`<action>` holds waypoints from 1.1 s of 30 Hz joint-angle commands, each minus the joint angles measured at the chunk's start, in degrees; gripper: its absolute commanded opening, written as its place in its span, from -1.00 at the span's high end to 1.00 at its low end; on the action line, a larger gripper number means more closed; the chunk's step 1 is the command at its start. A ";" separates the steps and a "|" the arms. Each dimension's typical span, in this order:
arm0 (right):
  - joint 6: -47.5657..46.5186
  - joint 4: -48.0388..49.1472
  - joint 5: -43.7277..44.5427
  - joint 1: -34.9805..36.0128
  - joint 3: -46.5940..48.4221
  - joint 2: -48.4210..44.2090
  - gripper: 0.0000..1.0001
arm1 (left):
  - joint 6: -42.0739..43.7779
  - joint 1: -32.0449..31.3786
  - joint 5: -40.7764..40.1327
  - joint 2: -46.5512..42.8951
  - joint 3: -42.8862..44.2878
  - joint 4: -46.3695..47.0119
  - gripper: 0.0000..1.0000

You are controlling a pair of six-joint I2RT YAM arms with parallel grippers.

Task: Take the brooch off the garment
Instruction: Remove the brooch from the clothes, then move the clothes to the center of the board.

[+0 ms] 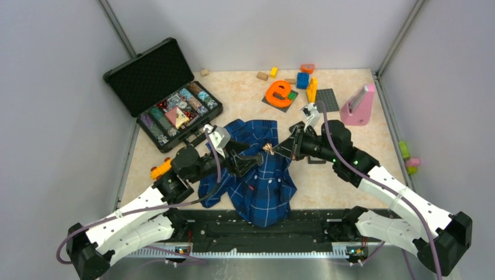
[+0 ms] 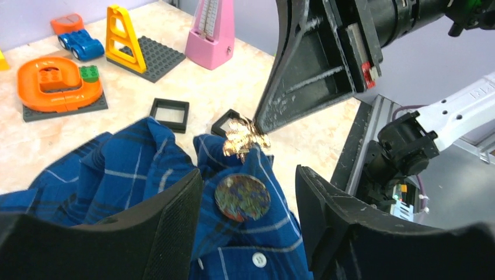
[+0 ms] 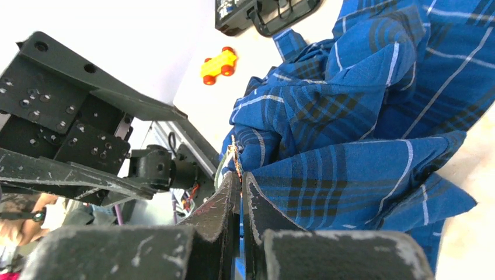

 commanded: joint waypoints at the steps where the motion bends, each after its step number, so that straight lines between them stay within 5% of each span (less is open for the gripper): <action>1: -3.60 6.66 3.37 -0.53 -0.71 -2.39 1.00 | -4.46 0.18 2.45 -1.34 -2.52 2.69 -0.28; 15: -8.70 15.31 4.65 -0.51 -2.97 -4.12 1.00 | -6.42 -0.76 1.82 9.81 -3.39 5.17 -0.87; 18: -8.79 17.32 4.24 -0.46 -3.59 -4.11 1.00 | -8.54 -1.22 0.38 10.48 -4.58 7.08 -0.81; 22: -9.33 19.60 5.27 -0.46 -4.66 -4.18 1.00 | -11.23 -1.28 0.79 9.84 -5.64 8.89 -0.33; 26: -10.76 20.48 6.57 -0.46 -4.97 -3.58 1.00 | -11.59 -1.60 2.44 10.11 -4.73 7.01 -0.13; 29: -11.42 22.97 10.11 -0.46 -5.81 -2.74 1.00 | -11.66 -1.80 1.74 9.76 -5.13 6.11 -0.16; 33: -12.20 20.34 20.19 -0.46 -4.54 -3.14 1.00 | -11.55 -1.84 -2.73 8.51 -5.21 2.05 -0.54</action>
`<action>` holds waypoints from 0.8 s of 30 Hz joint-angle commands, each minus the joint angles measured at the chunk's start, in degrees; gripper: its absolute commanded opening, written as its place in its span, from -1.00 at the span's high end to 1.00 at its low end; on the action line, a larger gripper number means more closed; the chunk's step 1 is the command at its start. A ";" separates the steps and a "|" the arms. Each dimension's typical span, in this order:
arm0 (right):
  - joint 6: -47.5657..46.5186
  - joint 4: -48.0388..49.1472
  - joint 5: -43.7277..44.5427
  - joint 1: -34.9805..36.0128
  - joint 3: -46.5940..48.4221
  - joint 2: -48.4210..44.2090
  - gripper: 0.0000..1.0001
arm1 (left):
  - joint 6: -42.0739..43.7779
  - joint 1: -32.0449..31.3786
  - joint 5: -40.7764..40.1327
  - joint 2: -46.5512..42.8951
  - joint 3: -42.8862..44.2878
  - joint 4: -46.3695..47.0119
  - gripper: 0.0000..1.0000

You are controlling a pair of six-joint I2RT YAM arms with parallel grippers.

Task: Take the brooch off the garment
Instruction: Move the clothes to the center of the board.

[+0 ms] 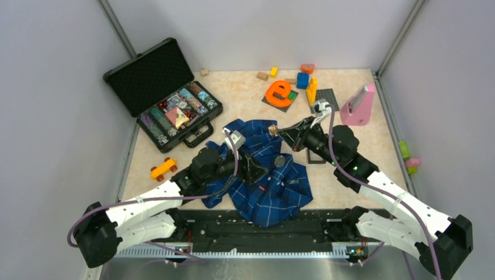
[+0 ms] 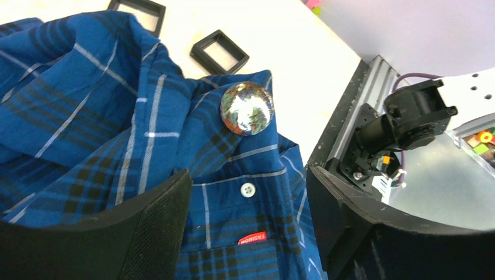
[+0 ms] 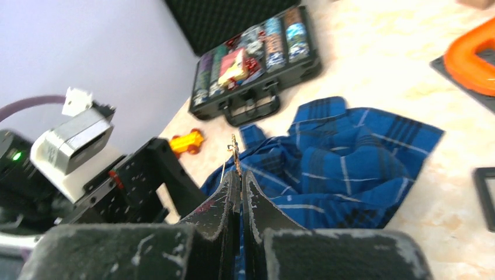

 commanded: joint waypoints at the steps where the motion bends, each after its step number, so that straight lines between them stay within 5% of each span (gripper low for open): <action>1: -2.01 -0.24 13.00 -0.40 1.90 -0.99 1.00 | -0.42 -0.28 -5.87 -2.62 0.71 -4.53 -0.61; 10: -4.06 -13.92 14.79 -0.40 0.90 -8.12 1.00 | 10.01 -0.27 -25.32 -2.93 5.98 -19.74 -0.86; 19: -4.24 -24.77 18.85 -0.40 2.37 -11.71 1.00 | 8.70 -0.12 -13.40 14.09 11.39 -10.82 -0.93; 21: -3.99 -26.61 19.81 -0.43 2.24 -13.02 1.00 | 9.02 0.26 -12.01 16.84 12.42 -9.38 -0.63; 24: -3.51 -27.95 20.86 -0.48 1.50 -15.35 1.00 | 6.99 2.94 -16.13 19.49 14.87 -10.96 0.70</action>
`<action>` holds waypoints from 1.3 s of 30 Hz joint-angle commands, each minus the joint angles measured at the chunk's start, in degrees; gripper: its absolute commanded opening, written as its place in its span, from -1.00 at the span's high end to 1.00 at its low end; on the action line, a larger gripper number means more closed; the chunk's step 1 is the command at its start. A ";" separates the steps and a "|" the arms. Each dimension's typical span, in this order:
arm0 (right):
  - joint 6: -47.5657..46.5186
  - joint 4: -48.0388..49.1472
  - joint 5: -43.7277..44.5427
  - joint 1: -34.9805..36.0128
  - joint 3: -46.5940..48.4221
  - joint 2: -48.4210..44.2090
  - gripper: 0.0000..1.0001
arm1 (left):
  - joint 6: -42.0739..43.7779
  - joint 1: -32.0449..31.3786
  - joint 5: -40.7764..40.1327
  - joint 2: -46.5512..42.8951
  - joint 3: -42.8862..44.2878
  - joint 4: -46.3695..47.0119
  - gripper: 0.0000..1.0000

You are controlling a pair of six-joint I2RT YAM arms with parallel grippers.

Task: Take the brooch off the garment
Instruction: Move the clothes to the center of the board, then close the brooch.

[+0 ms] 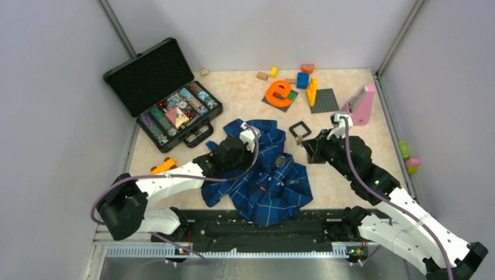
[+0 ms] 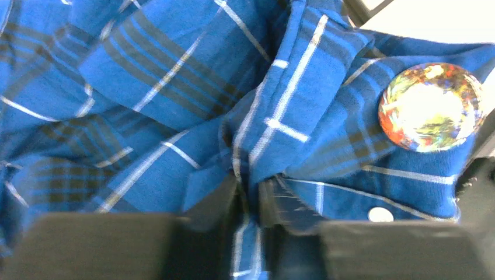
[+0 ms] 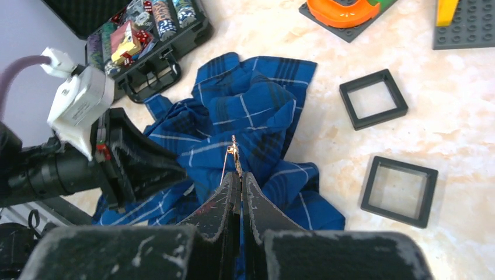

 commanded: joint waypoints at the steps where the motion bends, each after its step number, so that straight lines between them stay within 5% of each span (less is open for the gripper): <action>1: -0.02 -3.67 3.36 -0.46 1.07 -3.99 1.00 | -2.55 4.69 -2.17 2.32 4.90 2.54 0.98; 8: 2.69 -7.36 6.20 -0.48 0.68 -5.23 1.00 | -4.70 22.23 -9.22 0.42 10.70 -1.01 1.00; 13: 5.10 -6.17 4.69 -1.05 -0.48 -3.37 1.00 | -2.56 28.99 -19.10 2.80 24.16 -8.32 1.00; 16: 7.27 -4.57 -1.09 -3.21 -1.07 -1.60 1.00 | -2.21 30.85 -18.54 4.66 28.46 -9.55 0.99; 20: 9.63 2.84 -16.01 -6.14 -2.42 -0.07 1.00 | -3.15 30.87 -5.77 3.85 31.02 -13.26 -0.70; 21: 9.94 3.93 -19.04 -6.34 -2.24 0.86 1.00 | -5.89 30.70 -3.19 2.19 29.71 -13.15 -0.83; 27: 13.74 9.35 -29.59 -6.55 -1.70 4.99 1.00 | -7.02 27.41 4.94 -10.83 19.37 -8.95 -0.88; 32: 13.88 14.56 -39.90 -6.55 -0.11 9.70 1.00 | -11.41 27.21 28.73 -12.03 16.49 -4.95 -0.84; 39: 6.65 13.34 -53.50 -6.53 6.81 18.35 1.00 | -39.48 27.01 58.46 -7.33 -1.27 43.23 -0.33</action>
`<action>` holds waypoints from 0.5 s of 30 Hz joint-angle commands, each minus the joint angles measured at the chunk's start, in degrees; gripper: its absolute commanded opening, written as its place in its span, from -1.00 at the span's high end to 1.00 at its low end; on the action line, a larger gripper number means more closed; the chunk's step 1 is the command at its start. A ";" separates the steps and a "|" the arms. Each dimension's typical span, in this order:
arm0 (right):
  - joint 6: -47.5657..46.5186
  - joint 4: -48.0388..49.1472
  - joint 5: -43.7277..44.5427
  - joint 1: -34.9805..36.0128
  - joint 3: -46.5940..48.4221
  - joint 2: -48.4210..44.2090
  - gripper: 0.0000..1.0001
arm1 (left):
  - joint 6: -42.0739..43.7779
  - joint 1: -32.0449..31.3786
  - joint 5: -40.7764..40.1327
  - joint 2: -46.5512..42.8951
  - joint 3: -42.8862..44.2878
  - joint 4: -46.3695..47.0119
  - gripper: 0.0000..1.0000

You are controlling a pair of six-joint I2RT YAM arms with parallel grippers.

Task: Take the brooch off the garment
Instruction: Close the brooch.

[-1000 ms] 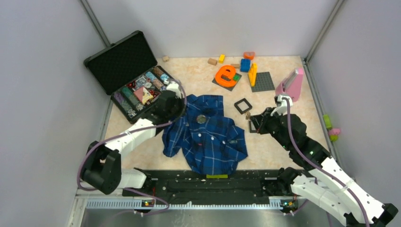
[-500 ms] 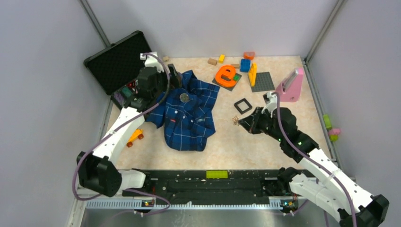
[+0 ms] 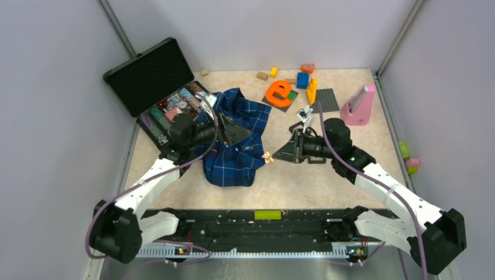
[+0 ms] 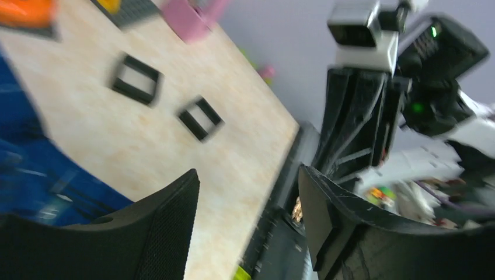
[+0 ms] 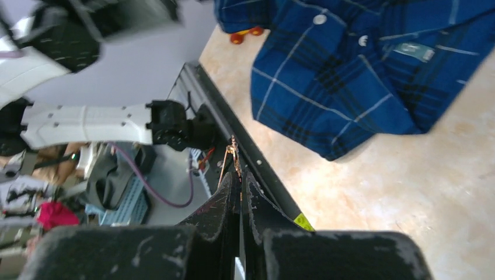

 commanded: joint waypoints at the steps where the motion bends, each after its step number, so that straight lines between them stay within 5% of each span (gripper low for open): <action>1: -5.55 2.64 -12.58 -0.49 7.05 3.68 1.00 | -17.88 -0.94 22.91 3.82 -7.19 31.67 -0.33; 8: -8.88 -0.82 -16.40 -0.45 11.92 8.84 1.00 | -4.64 -5.16 18.79 -1.38 -8.85 18.13 -0.36; 15: -9.76 -0.71 -18.96 -0.49 12.29 10.58 1.00 | -3.40 -6.98 18.60 -2.94 -10.91 15.04 -0.21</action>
